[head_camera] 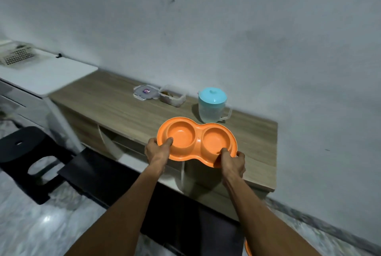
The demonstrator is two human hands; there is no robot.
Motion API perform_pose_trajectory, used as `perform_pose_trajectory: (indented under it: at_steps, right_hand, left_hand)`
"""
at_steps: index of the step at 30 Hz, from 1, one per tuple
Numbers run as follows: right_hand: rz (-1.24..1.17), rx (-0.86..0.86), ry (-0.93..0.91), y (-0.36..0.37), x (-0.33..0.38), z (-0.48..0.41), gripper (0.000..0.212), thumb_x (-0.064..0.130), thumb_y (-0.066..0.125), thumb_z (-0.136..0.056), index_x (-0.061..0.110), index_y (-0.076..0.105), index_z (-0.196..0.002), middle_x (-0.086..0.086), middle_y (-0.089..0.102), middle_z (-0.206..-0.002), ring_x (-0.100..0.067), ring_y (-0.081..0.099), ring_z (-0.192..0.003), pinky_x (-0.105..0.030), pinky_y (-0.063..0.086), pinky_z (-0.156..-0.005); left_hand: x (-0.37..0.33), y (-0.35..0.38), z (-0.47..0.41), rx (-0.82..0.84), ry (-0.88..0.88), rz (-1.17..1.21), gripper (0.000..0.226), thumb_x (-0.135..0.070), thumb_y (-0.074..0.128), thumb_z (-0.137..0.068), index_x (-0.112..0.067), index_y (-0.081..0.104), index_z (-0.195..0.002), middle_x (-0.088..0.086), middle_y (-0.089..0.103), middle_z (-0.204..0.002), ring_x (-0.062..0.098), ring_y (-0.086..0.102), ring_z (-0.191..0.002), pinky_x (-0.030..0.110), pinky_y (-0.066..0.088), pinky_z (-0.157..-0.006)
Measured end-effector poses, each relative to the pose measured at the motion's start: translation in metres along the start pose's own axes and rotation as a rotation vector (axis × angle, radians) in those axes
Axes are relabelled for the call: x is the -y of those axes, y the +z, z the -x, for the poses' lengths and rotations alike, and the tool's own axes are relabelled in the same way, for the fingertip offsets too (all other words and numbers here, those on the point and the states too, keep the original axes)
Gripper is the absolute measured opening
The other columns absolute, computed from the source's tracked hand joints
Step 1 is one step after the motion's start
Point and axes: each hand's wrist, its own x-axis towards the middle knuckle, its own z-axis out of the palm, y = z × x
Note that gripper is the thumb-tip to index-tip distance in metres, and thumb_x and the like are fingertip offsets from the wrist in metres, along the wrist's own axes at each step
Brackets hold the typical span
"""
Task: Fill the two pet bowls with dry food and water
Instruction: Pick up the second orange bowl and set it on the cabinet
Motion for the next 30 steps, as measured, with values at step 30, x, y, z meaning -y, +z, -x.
perform_pose_trajectory:
  at_steps: [30]
  right_hand:
    - [0.154,-0.238,0.216,0.298,0.041,-0.015,0.062,0.040,0.066,-0.086,0.014,0.047,-0.138,-0.019,0.047,-0.137,-0.041,0.051,-0.120,-0.045,0.044,-0.097]
  left_hand:
    - [-0.001,-0.035,-0.366,0.291,-0.051,-0.319,0.065,-0.073,0.063,-0.038,-0.021,0.060,-0.076,0.009,0.070,-0.095,0.033,0.069,-0.088,0.050,0.061,-0.075]
